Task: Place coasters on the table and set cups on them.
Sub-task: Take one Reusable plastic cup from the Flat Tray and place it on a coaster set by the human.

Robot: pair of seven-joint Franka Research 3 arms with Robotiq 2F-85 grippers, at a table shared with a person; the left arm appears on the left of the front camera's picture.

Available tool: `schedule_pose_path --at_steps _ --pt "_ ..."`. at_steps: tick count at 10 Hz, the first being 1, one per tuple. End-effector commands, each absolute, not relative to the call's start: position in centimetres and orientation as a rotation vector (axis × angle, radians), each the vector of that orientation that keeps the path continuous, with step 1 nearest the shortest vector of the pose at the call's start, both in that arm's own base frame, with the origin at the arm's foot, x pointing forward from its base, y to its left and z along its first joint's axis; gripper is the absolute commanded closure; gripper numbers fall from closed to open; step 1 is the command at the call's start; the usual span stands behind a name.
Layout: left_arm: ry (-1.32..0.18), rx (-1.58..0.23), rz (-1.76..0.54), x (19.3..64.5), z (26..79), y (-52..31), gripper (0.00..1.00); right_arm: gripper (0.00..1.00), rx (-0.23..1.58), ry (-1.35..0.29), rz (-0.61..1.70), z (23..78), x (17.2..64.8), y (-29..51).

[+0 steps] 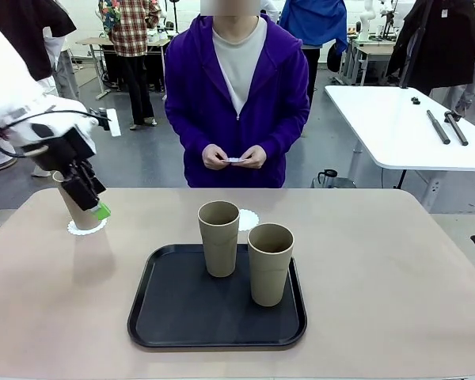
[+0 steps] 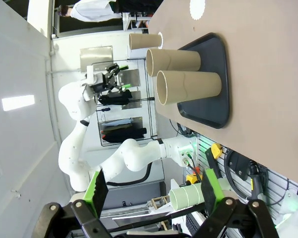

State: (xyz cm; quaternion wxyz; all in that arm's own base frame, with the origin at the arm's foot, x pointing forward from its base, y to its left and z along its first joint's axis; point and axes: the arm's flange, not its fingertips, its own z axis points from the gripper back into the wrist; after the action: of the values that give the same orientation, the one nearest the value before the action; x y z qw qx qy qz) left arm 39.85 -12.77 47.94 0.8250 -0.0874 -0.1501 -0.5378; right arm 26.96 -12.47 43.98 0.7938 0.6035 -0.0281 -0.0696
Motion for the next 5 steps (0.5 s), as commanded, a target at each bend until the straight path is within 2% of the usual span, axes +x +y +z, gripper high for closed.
schedule_pose_path --at_steps 1,5 --pt "-0.243 -0.211 -1.149 42.3 47.0 -13.9 0.0 0.0 1.308 -0.062 -0.15 44.0 26.9 -12.4" --pt "-0.28 -0.184 -1.146 41.3 46.7 -13.2 0.0 0.0 1.308 -0.062 -0.15 44.0 26.9 -12.4"
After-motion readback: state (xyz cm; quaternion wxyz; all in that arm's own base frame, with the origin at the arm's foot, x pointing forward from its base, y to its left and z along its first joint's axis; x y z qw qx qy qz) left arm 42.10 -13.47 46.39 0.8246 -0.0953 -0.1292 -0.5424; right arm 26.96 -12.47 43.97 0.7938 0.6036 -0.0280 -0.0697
